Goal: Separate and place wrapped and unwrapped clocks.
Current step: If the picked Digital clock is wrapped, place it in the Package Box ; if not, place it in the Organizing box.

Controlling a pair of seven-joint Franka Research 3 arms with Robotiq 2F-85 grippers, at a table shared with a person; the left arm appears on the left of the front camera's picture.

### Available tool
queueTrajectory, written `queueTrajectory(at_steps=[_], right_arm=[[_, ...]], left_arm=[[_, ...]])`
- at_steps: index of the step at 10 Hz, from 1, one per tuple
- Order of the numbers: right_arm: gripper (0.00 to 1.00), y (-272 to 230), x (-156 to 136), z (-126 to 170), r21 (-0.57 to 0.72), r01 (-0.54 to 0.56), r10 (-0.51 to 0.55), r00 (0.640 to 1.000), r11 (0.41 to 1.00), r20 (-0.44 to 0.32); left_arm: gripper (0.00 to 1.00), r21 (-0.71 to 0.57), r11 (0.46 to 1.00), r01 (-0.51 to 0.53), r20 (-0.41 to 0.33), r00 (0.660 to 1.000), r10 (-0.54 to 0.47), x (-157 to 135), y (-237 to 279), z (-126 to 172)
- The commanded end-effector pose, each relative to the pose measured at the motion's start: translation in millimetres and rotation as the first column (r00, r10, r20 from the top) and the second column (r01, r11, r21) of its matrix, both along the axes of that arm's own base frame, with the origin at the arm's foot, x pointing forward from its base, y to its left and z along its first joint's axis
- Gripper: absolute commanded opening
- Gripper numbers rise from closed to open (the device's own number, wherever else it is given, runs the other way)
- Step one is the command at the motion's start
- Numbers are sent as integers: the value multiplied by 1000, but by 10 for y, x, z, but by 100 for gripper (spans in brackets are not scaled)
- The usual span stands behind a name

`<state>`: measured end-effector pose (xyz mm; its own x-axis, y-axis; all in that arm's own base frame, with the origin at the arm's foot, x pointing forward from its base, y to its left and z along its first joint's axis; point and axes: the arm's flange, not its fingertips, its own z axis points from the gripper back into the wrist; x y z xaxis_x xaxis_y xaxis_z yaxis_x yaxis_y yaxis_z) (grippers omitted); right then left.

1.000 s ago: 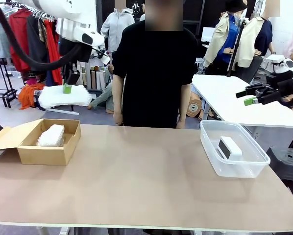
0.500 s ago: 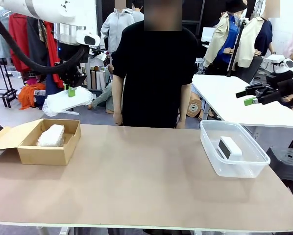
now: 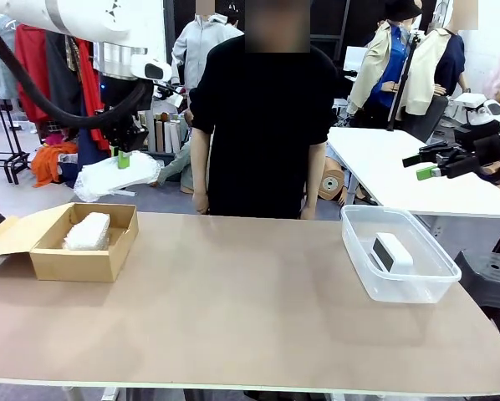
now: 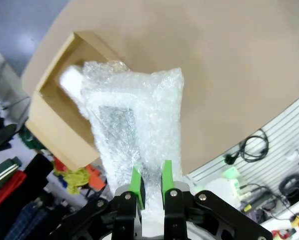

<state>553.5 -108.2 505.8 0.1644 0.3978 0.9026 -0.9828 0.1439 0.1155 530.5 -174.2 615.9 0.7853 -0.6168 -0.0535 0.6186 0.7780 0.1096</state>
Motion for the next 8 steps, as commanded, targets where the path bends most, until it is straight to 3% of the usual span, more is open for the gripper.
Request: queueTrajectory(at_steps=[1,3,5,7,8], right_arm=[[100,11,-5,23,-3,-1,1,1000,1000,-2],[100,11,-5,23,-3,-1,1,1000,1000,-2],[100,11,-5,23,-3,-1,1,1000,1000,-2],[100,11,-5,23,-3,-1,1,1000,1000,-2],[100,11,-5,23,-3,-1,1,1000,1000,-2]], left_arm=[[0,-171,982,-84,-4,996,85,207,263,1],[0,-269,937,-222,-32,975,221,324,516,-138],[0,-332,901,-280,-96,960,263,489,753,-369],[0,-378,865,-330,-65,941,331,653,980,-591],[0,-417,834,-360,-96,930,354,716,1046,-705]])
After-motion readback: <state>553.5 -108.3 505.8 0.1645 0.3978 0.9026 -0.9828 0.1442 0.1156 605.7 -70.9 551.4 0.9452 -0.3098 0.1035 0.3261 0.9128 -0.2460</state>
